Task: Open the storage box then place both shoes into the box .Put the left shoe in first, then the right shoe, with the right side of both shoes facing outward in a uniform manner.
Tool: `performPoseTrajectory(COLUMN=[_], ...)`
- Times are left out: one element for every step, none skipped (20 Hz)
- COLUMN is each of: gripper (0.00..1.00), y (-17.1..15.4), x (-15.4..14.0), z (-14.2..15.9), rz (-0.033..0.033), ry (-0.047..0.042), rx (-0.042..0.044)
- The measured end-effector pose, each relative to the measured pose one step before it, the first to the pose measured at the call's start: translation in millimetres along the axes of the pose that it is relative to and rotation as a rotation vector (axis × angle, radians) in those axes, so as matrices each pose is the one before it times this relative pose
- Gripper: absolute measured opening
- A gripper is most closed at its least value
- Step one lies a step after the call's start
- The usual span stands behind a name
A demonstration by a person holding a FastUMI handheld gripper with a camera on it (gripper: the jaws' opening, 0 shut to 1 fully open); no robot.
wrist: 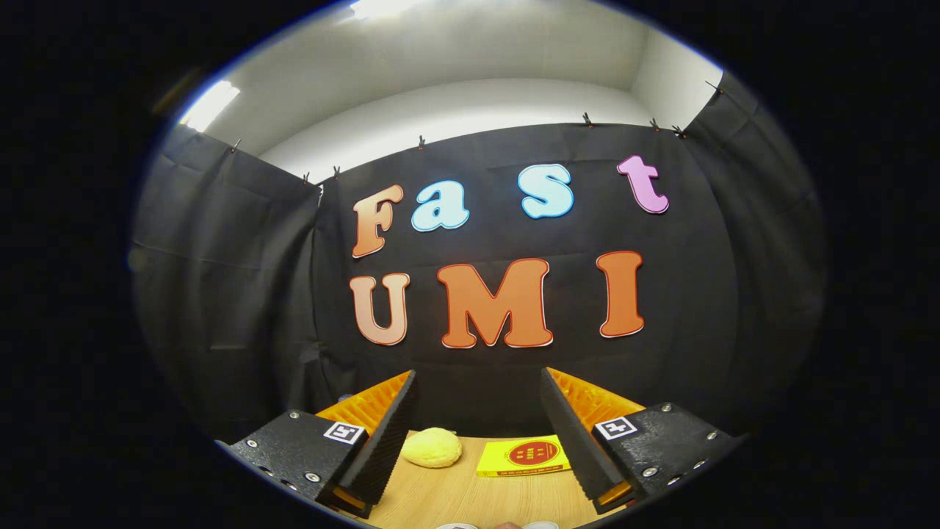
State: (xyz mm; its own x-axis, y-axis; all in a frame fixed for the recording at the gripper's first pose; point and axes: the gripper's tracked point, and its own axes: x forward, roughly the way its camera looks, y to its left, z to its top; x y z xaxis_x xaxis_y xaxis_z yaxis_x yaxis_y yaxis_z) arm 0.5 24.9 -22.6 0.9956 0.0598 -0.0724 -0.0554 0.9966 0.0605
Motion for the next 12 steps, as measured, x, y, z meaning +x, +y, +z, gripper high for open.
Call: performPoseTrajectory(gripper=[0.98, 0.98, 0.98, 0.98, 0.98, 0.98, 0.98, 0.98, 0.98, 0.98, 0.97, 0.97], y=[4.01, 3.20, 4.67, 4.75, 3.65, 4.61, 4.86, 7.03, 5.84, 5.51, 7.13, 7.29], x=[0.51, -0.51, 1.58, 1.99, 1.38, 1.97, 2.76, 3.98, 2.91, 3.69, 4.46, 5.27], z=[-4.80, -5.37, -8.60, -11.76, -14.87, -14.99, -12.64, -13.67, -15.11, -15.65, -13.51, -12.23], rz=[0.00916, 0.01099, 0.01460, 0.01665, 0.01451, 0.01871, 0.01865, 0.02465, 0.02347, 0.02201, 0.02449, 0.02615], ry=[0.01322, 0.01717, 0.02280, 0.03586, 0.04442, 0.04605, 0.04251, 0.04689, 0.04769, 0.04860, 0.04437, 0.03912], rx=[0.01447, 0.01671, 0.01888, 0.01662, 0.01711, 0.01739, 0.01749, 0.01705, 0.01562, 0.01294, 0.01385, 0.01938])
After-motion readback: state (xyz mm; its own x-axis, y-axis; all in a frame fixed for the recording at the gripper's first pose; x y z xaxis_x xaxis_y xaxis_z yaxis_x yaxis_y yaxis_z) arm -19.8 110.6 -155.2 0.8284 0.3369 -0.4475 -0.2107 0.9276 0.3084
